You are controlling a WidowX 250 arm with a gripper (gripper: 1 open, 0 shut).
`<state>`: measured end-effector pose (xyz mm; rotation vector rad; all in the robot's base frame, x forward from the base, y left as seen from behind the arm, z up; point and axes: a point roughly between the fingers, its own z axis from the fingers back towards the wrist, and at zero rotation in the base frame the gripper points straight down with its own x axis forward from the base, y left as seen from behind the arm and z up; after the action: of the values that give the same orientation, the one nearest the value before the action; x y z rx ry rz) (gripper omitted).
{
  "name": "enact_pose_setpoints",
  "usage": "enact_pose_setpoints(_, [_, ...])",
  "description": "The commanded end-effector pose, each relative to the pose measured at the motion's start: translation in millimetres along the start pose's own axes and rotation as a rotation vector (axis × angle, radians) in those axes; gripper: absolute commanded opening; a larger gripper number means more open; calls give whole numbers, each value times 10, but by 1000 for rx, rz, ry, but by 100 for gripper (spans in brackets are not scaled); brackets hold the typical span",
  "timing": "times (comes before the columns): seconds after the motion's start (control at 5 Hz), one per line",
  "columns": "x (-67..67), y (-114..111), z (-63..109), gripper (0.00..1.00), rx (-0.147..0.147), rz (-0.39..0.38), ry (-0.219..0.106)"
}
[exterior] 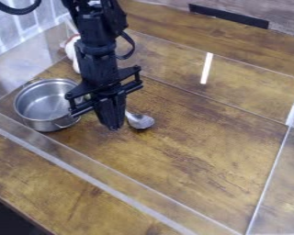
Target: Move the green spoon to the left
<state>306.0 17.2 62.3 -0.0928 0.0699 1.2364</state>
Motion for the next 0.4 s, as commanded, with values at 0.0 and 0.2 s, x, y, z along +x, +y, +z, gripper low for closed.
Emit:
enact_pose_setpoints(0.0, [0, -155, 349, 0, -66, 0, -31])
enact_pose_setpoints(0.2, [54, -217, 729, 0, -97, 5, -47])
